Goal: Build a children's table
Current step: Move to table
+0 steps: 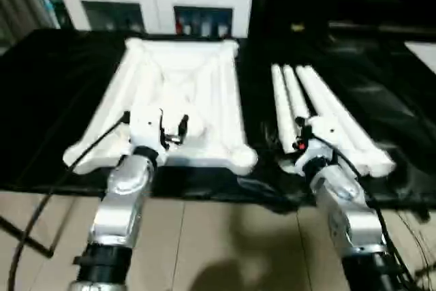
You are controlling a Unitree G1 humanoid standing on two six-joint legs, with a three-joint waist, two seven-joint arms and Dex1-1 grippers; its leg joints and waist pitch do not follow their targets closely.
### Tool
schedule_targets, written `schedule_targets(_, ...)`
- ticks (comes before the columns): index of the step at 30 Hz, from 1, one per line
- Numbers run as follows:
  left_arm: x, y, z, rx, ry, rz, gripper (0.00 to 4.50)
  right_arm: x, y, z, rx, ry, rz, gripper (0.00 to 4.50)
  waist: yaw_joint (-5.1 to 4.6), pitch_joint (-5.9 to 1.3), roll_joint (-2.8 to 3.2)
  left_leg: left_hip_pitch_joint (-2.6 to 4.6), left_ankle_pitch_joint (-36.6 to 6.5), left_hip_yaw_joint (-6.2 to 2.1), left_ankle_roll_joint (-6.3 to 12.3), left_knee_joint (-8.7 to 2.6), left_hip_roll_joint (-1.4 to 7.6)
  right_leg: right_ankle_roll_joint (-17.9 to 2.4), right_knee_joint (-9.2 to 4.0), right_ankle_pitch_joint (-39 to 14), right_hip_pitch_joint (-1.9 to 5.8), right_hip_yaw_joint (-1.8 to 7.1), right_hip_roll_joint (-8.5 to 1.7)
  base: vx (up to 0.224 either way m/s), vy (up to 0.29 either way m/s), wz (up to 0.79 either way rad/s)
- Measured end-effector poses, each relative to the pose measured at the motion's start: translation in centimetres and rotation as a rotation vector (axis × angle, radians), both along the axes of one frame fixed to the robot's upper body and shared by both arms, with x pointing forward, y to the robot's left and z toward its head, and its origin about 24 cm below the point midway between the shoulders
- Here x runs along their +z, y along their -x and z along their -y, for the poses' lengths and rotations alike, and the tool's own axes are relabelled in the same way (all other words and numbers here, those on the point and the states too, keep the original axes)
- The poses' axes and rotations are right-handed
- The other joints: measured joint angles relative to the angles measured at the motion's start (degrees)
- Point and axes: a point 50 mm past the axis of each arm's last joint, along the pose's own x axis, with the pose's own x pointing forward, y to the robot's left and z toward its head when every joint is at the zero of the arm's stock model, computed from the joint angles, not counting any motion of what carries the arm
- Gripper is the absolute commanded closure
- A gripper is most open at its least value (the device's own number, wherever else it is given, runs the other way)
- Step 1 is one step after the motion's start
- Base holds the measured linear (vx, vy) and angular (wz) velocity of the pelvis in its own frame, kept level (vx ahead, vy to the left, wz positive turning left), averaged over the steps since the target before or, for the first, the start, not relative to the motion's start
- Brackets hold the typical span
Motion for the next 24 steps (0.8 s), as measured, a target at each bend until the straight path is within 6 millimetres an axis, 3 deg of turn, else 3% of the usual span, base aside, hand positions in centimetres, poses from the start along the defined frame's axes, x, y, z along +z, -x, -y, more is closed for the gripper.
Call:
schedule_targets(1,0.0,0.0,-0.3,0.006,-0.007,0.000,0.04,0.1,0.0,-0.4,0.009,-0.010,0.001,0.00,-0.72,0.02,0.01,0.34,0.0,0.04,0.08,-0.31,-0.01,-1.0,-0.23,-0.4,-0.19,-0.19,-0.05,0.119,0.099,0.03)
schedule_targets(2,-0.1,0.1,-0.8,0.018,-0.008,-0.004,0.04,0.1,0.0,-1.4,0.039,-0.024,-0.003,0.00,-1.08,0.14,0.05,1.13,-0.3,1.01,-0.02,-0.91,0.07,-3.8,0.83,-1.6,-0.51,-0.17,-0.39,0.119,0.099,0.03)
schedule_targets(4,0.0,0.1,-1.5,0.038,-0.013,-0.002,0.04,0.2,-0.1,-1.9,0.054,-0.031,-0.005,0.00,-0.93,0.17,-0.34,3.03,-0.9,3.91,-0.18,-1.77,0.34,-4.4,3.17,-1.9,-1.56,-0.75,-1.63,0.098,0.049,-0.30)
schedule_targets(5,0.1,0.0,-1.5,0.037,-0.011,0.002,0.04,0.2,-0.1,-1.6,0.050,-0.022,-0.002,0.00,-1.00,0.16,-1.07,4.24,-1.2,6.36,-0.35,-2.33,0.48,-4.5,2.84,-1.8,-1.99,-1.42,-2.94,0.091,0.029,-0.42)
schedule_targets(6,0.1,0.0,-1.3,0.033,-0.006,0.004,0.04,0.3,-0.2,-1.3,0.046,-0.011,0.000,0.00,-1.24,0.20,-1.85,5.00,-1.5,7.79,-0.68,-2.35,0.54,-3.1,2.62,-1.1,-1.97,-0.70,-3.17,0.105,-0.018,-0.38)
schedule_targets(7,0.1,0.0,-1.0,0.026,0.004,0.004,0.04,0.4,-0.3,-0.8,0.033,0.001,0.001,0.00,-0.95,0.18,-1.95,5.07,-2.1,8.26,-0.82,-2.16,0.54,-1.4,2.43,-1.1,-1.43,0.58,-2.60,0.157,-0.041,-0.35)
schedule_targets(8,0.1,0.0,-0.5,0.010,0.013,0.002,0.04,0.4,-0.3,-0.3,0.020,0.007,0.002,0.00,-0.50,0.17,-1.82,4.86,-2.6,7.23,-0.76,-1.43,0.64,-0.7,2.15,-1.2,-1.21,1.57,-1.66,0.157,-0.041,-0.35)
schedule_targets(9,0.1,0.0,0.7,-0.033,0.027,0.003,0.04,0.4,-0.3,0.6,-0.006,0.022,0.001,0.00,-0.32,0.01,-1.42,2.42,-2.9,3.91,0.36,2.56,0.31,-0.7,1.56,-1.2,-0.87,1.30,-0.99,0.161,-0.019,-0.23)
schedule_targets(10,0.1,0.0,1.1,-0.050,0.030,0.001,0.04,0.5,-0.3,1.0,-0.019,0.027,0.004,0.00,-0.07,-0.06,-1.40,0.46,-2.7,2.27,0.49,4.58,0.15,-0.8,1.14,-1.2,-0.65,1.31,-0.59,0.129,-0.008,-0.08)
schedule_targets(11,0.0,0.0,1.0,-0.052,0.028,-0.001,0.04,0.6,-0.3,1.0,-0.021,0.025,0.008,0.00,0.14,-0.06,-1.23,-1.84,-1.6,0.91,0.91,4.01,0.45,-0.9,0.63,-1.2,-0.13,1.10,0.05,0.129,-0.008,-0.08)
schedule_targets(12,0.0,0.0,0.7,-0.048,0.029,-0.001,0.04,0.6,-0.3,0.9,-0.017,0.020,0.010,0.00,0.23,-0.16,-0.58,-3.29,-0.3,0.52,0.92,1.61,1.03,-1.0,0.55,-1.6,0.24,0.27,0.68,0.119,-0.015,-0.06)
schedule_targets(13,0.0,0.1,0.5,-0.042,0.031,-0.001,0.04,0.8,-0.3,0.7,-0.012,0.018,0.018,0.00,0.29,-0.11,0.52,-3.75,3.6,0.25,-0.03,-1.03,2.26,-0.8,0.47,-2.0,0.94,-0.69,1.59,0.133,0.052,-0.08)
schedule_targets(14,-0.4,0.4,-0.3,-0.023,0.024,-0.017,0.04,0.8,-0.3,0.0,0.006,0.006,0.016,0.00,-0.11,0.00,0.74,-3.17,3.9,-0.02,-0.43,-0.74,2.77,-1.2,1.00,-2.8,1.36,-1.59,1.19,0.133,0.052,-0.08)
schedule_targets(16,-0.9,0.8,-1.4,0.003,0.016,-0.036,0.04,1.1,-0.2,-1.4,0.058,-0.001,0.033,0.00,-1.20,-0.14,0.28,-2.71,3.4,-0.06,0.00,-0.95,2.12,-3.9,2.98,-4.1,0.76,-1.55,0.56,0.151,0.045,0.02)
schedule_targets(17,-1.1,1.0,-1.6,0.003,0.022,-0.042,0.04,1.2,-0.2,-1.4,0.062,0.001,0.037,0.00,-1.36,-0.19,-0.10,-2.22,3.0,0.10,0.31,-1.03,1.51,-3.8,4.62,-4.1,-0.06,-1.34,-0.24,0.140,0.020,0.10)
schedule_targets(18,-1.1,1.3,-1.5,-0.019,0.027,-0.039,0.04,1.2,-0.2,-1.3,0.063,0.000,0.037,0.00,-1.54,-0.20,-0.52,-1.80,2.8,0.23,0.44,-1.03,1.01,-3.3,5.08,-3.9,-0.62,-1.08,-0.93,0.100,0.002,0.10)
schedule_targets(19,-0.9,1.6,-1.2,-0.064,0.037,-0.025,0.04,1.3,-0.1,-1.1,0.076,-0.007,0.040,0.00,-1.54,-0.30,-1.35,-1.66,2.7,0.51,0.62,-0.99,0.46,-2.1,4.40,-3.7,-1.48,-0.18,-1.60,0.076,-0.068,0.06)
schedule_targets(20,-0.7,1.8,-0.6,-0.125,0.043,-0.013,0.04,1.5,0.0,-0.6,0.084,-0.007,0.045,0.00,-1.10,-0.35,-2.12,-2.18,2.5,0.80,1.37,-0.63,0.22,1.1,4.34,-3.0,-1.69,0.41,-2.02,0.076,-0.068,0.06)
schedule_targets(21,-0.5,1.9,0.2,-0.183,0.049,-0.001,0.04,1.4,0.2,-0.1,0.089,-0.007,0.045,0.00,-0.41,-0.29,-2.39,-2.71,2.5,1.13,3.27,-0.63,0.22,1.0,4.21,-3.0,-1.68,0.43,-1.80,0.071,-0.111,0.06)
schedule_targets(22,-0.4,2.1,1.1,-0.247,0.051,0.011,0.04,1.3,0.3,0.2,0.105,-0.002,0.038,0.00,0.23,-0.30,-2.55,-2.71,2.7,1.15,3.64,-1.14,0.38,0.8,3.96,-2.7,-1.76,0.31,-1.61,0.050,-0.107,0.02)
schedule_targets(24,0.3,2.5,1.6,-0.397,0.008,0.058,0.04,2.0,0.6,0.5,0.192,0.019,0.061,0.00,0.45,-0.30,-2.59,-2.77,3.7,1.12,0.69,-2.11,0.96,0.6,3.66,-2.4,-2.14,0.09,-0.96,0.032,-0.096,-0.01)
